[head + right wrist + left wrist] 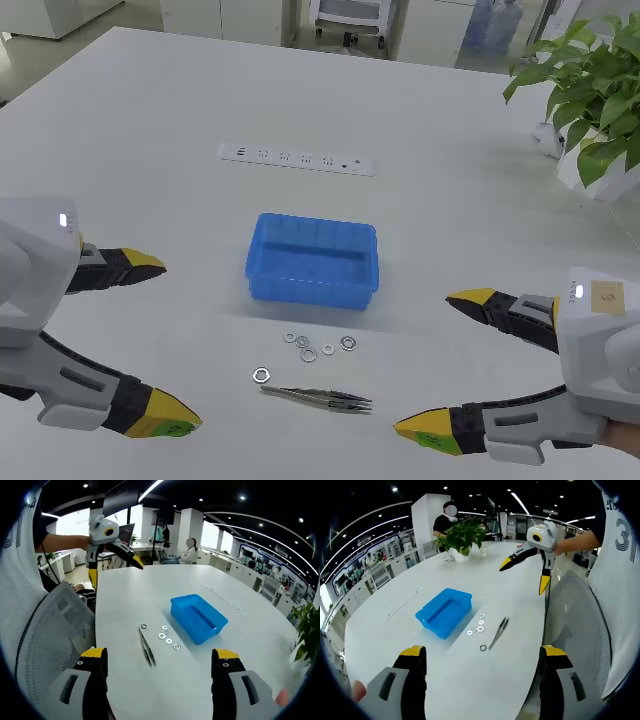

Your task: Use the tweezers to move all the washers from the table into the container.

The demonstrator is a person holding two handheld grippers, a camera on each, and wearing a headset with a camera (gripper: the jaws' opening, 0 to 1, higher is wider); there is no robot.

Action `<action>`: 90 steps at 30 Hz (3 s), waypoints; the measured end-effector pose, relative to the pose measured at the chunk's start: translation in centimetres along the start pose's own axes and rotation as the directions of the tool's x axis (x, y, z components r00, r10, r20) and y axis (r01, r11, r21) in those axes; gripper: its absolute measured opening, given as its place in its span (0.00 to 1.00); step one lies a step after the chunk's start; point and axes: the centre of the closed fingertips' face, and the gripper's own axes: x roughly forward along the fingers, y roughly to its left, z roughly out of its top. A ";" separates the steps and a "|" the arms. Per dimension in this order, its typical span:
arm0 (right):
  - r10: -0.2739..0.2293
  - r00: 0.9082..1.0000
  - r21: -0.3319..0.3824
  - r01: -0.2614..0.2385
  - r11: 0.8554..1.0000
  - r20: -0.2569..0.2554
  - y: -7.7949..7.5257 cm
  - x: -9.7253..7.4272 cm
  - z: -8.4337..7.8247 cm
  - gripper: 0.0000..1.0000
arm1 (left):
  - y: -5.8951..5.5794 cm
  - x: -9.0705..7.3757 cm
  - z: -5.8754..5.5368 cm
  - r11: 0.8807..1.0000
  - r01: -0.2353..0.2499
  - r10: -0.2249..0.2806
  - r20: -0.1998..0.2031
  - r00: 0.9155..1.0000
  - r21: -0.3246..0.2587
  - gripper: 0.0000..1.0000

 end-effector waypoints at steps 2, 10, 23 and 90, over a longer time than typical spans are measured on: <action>-0.003 1.000 0.001 0.003 1.000 0.003 -0.1 0.1 0.1 0.84 | 0.0 0.1 -0.1 1.000 0.005 -0.005 -0.001 1.000 -0.003 0.99; -0.001 1.000 0.013 0.001 1.000 -0.003 -0.5 0.4 -0.2 0.83 | 0.1 0.4 -0.1 1.000 0.007 -0.007 -0.003 1.000 -0.007 0.99; 0.005 1.000 0.023 -0.004 1.000 -0.017 -0.4 0.5 -0.5 0.81 | -0.1 0.7 1.2 1.000 0.021 -0.021 0.050 0.999 0.003 0.98; -0.024 0.999 0.015 0.024 1.000 0.025 -0.9 0.8 0.5 1.00 | 1.0 -1.0 -0.4 0.999 -0.014 0.016 -0.049 0.999 0.040 0.99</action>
